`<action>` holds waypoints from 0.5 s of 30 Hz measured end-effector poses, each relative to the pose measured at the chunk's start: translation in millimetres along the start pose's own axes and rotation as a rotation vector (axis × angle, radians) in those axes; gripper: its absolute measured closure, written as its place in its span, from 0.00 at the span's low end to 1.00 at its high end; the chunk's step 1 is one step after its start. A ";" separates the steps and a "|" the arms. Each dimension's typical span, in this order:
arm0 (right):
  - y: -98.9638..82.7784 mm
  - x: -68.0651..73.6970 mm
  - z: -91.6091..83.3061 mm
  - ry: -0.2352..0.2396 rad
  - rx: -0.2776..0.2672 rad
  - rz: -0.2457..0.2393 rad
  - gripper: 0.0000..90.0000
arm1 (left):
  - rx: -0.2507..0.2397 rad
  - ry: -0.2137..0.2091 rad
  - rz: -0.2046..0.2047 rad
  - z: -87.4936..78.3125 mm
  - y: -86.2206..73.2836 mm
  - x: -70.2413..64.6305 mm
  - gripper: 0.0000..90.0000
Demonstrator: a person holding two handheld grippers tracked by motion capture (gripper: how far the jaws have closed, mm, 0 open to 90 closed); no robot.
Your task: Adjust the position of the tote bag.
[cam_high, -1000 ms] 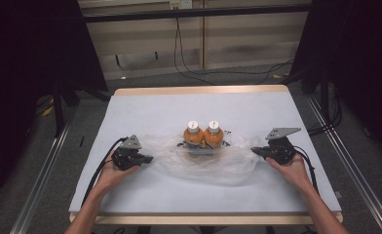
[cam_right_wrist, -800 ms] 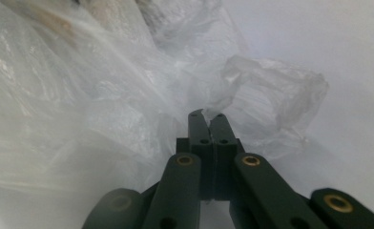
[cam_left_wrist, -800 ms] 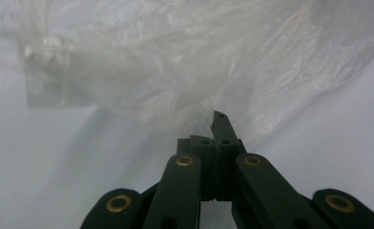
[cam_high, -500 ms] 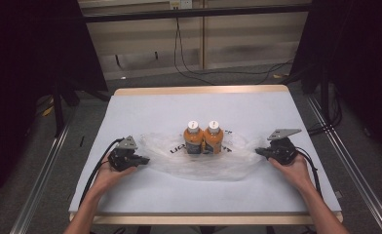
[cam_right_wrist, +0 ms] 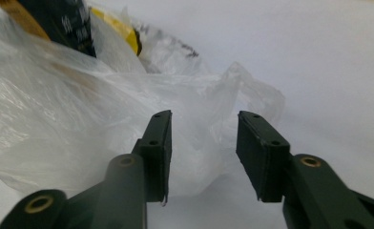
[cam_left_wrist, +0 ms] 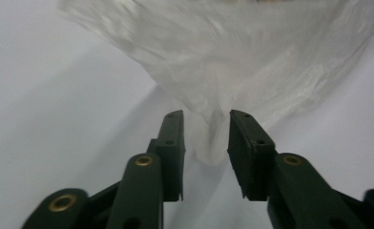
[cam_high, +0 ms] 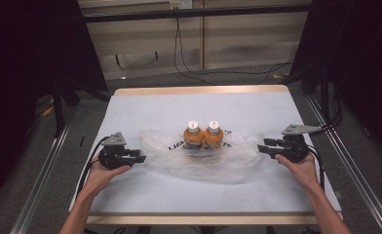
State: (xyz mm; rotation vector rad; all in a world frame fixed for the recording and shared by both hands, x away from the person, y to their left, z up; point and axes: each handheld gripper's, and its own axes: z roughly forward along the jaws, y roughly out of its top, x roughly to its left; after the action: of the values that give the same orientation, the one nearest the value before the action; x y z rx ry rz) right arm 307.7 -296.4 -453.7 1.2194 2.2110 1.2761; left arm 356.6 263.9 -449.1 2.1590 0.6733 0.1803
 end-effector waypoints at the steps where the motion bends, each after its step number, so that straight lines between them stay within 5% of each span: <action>1: 1.4 -1.0 -4.0 -0.007 -0.016 0.009 0.59 | -0.017 0.003 -0.003 -4.9 1.3 -0.1 0.69; 6: 9.6 -5.2 -21.4 -0.037 -0.081 0.029 0.49 | -0.112 0.013 -0.023 -24.4 9.2 2.1 0.58; 9: 15.4 -0.9 -25.3 -0.025 -0.092 0.012 0.50 | -0.129 0.001 -0.004 -27.7 14.4 -2.4 0.60; 15: 29.9 18.3 -17.3 0.054 -0.086 -0.057 0.70 | -0.096 -0.018 0.056 -23.3 30.0 -15.2 0.62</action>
State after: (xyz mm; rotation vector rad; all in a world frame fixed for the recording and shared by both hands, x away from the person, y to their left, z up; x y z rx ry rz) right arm 301.7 -284.2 -417.0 1.0947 2.1869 1.3823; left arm 347.7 257.1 -409.7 2.0864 0.5828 0.2181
